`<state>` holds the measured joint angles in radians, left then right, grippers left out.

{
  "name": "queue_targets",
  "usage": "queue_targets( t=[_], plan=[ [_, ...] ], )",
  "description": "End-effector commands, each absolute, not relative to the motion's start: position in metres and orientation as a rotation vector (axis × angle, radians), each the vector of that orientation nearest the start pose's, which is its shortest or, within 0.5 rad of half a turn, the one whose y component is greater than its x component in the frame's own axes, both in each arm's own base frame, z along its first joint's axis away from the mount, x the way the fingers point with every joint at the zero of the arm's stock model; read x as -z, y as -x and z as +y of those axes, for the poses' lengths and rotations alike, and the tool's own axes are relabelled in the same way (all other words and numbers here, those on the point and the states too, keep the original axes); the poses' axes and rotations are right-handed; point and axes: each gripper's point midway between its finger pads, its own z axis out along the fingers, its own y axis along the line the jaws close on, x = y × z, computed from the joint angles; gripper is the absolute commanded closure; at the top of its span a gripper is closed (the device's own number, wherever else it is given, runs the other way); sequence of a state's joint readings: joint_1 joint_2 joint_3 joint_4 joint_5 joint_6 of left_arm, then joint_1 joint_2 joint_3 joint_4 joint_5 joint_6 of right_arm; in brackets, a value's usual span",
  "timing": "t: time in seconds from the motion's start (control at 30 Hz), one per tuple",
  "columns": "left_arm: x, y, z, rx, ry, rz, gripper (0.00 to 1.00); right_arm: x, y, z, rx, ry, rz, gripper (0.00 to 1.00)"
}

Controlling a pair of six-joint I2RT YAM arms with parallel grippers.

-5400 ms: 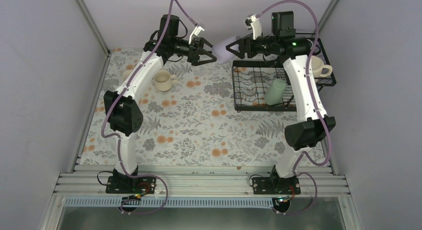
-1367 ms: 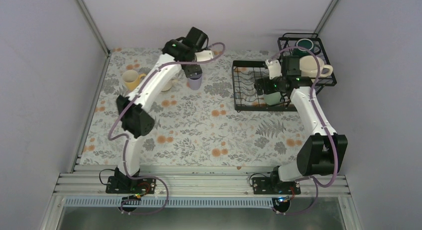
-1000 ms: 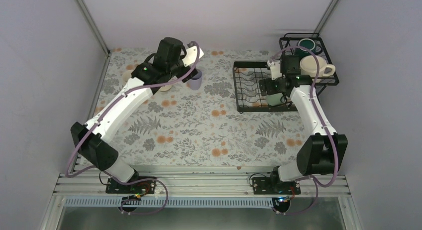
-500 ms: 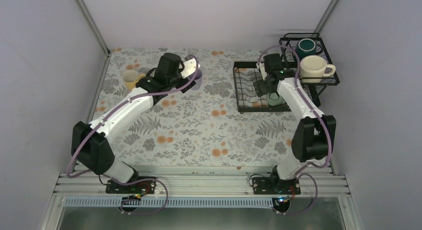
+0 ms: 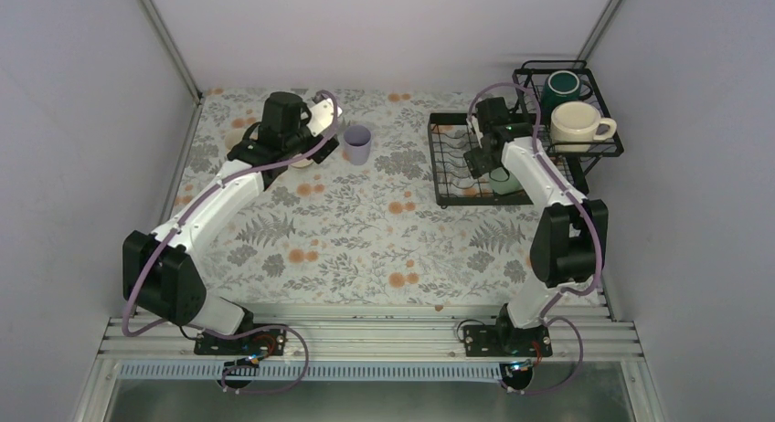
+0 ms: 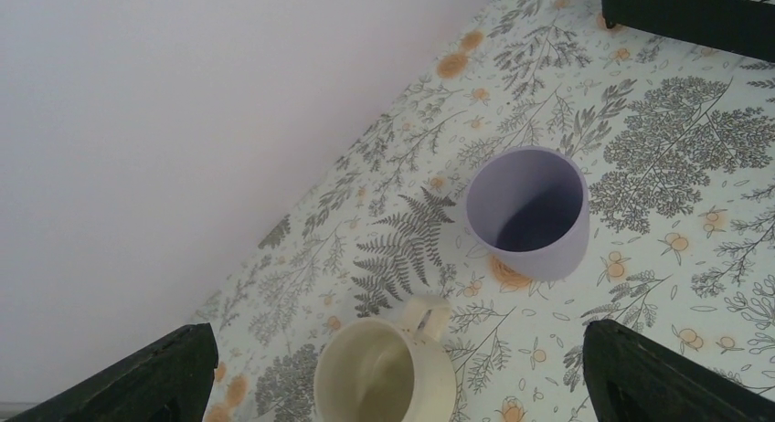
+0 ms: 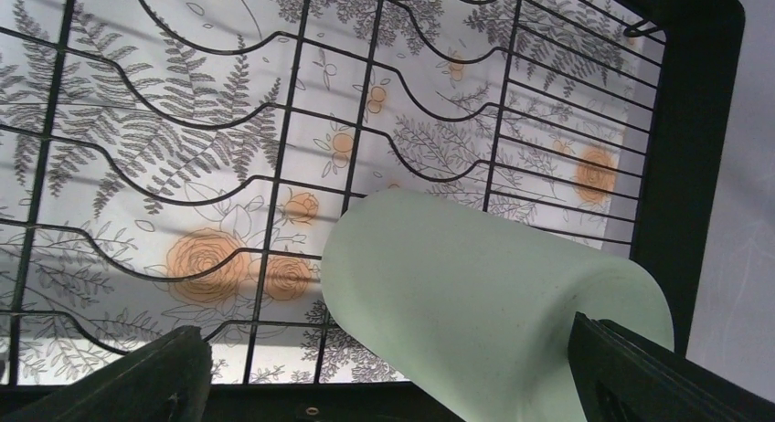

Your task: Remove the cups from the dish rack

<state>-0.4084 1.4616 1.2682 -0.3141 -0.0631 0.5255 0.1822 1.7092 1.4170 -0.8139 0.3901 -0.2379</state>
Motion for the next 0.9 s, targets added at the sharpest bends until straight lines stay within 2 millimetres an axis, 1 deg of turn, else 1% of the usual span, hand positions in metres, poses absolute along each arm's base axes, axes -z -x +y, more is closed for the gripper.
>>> queue_targets(
  t=[0.0,0.13,0.23,0.27,0.33,0.4,0.53,0.57,0.63,0.73,0.8,0.87],
  plan=[
    [-0.275,-0.427,-0.176,-0.081,-0.883,1.85,0.01,-0.157,-0.411,0.03,0.392,0.449,2.63,0.0],
    [-0.277,-0.429,-0.177,-0.07,-0.877,1.856,0.01,-0.151,-0.4,0.066,0.179,0.544,2.676,0.0],
    [-0.278,-0.431,-0.178,-0.065,-0.873,1.864,0.01,-0.148,-0.387,0.102,-0.031,0.665,2.698,0.0],
    [-0.278,-0.432,-0.178,-0.066,-0.871,1.866,0.01,-0.15,-0.384,0.111,-0.076,0.696,2.698,0.0],
    [-0.278,-0.432,-0.177,-0.067,-0.867,1.869,0.01,-0.158,-0.386,0.12,-0.098,0.724,2.652,0.0],
    [-0.278,-0.432,-0.178,-0.064,-0.868,1.871,0.01,-0.169,-0.394,0.119,-0.065,0.705,2.602,0.0],
    [-0.278,-0.433,-0.179,-0.057,-0.866,1.881,0.01,-0.19,-0.415,0.101,0.115,0.622,2.508,0.0],
    [-0.278,-0.434,-0.179,-0.056,-0.867,1.882,0.01,-0.2,-0.419,0.097,0.152,0.601,2.47,0.0],
    [-0.279,-0.435,-0.179,-0.055,-0.861,1.885,0.01,-0.223,-0.42,0.096,0.158,0.583,2.392,0.0],
    [-0.281,-0.436,-0.18,-0.047,-0.852,1.886,0.01,-0.252,-0.419,0.094,0.162,0.55,2.306,0.0],
    [-0.283,-0.436,-0.18,-0.043,-0.843,1.883,0.01,-0.263,-0.416,0.092,0.159,0.544,2.286,0.0],
    [-0.285,-0.436,-0.179,-0.042,-0.829,1.874,0.0,-0.264,-0.412,0.091,0.151,0.541,2.314,0.0]
  ],
)
